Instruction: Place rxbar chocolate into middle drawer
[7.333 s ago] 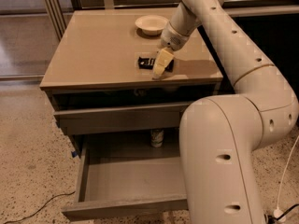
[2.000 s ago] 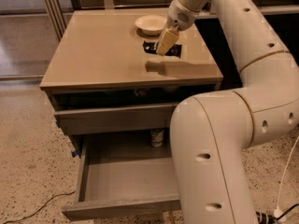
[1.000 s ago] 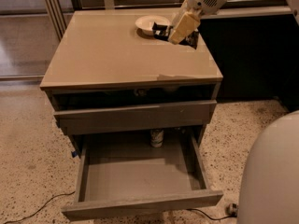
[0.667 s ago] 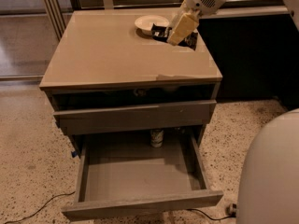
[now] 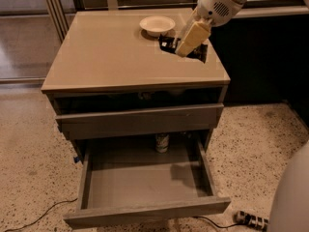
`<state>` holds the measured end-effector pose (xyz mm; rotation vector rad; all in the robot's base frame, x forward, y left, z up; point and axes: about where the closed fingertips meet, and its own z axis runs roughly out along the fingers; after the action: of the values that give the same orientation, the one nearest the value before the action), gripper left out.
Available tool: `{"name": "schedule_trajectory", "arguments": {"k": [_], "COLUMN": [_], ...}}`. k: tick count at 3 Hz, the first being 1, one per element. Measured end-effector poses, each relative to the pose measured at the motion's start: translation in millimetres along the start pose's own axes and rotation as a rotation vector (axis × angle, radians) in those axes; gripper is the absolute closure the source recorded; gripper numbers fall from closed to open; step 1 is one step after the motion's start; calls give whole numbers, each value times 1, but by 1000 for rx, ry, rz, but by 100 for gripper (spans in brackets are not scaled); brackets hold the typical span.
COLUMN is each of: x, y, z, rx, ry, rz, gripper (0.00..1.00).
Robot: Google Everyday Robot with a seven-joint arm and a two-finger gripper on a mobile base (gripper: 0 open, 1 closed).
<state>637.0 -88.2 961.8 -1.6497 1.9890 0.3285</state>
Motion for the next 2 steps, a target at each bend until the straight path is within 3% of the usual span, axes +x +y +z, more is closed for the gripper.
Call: {"name": "schedule_trajectory", "arguments": {"k": [2], "x": [17], "y": [45], "z": [8], "rx": [-64], "ry": [-30], "rz": [57], "gripper": [100]}}
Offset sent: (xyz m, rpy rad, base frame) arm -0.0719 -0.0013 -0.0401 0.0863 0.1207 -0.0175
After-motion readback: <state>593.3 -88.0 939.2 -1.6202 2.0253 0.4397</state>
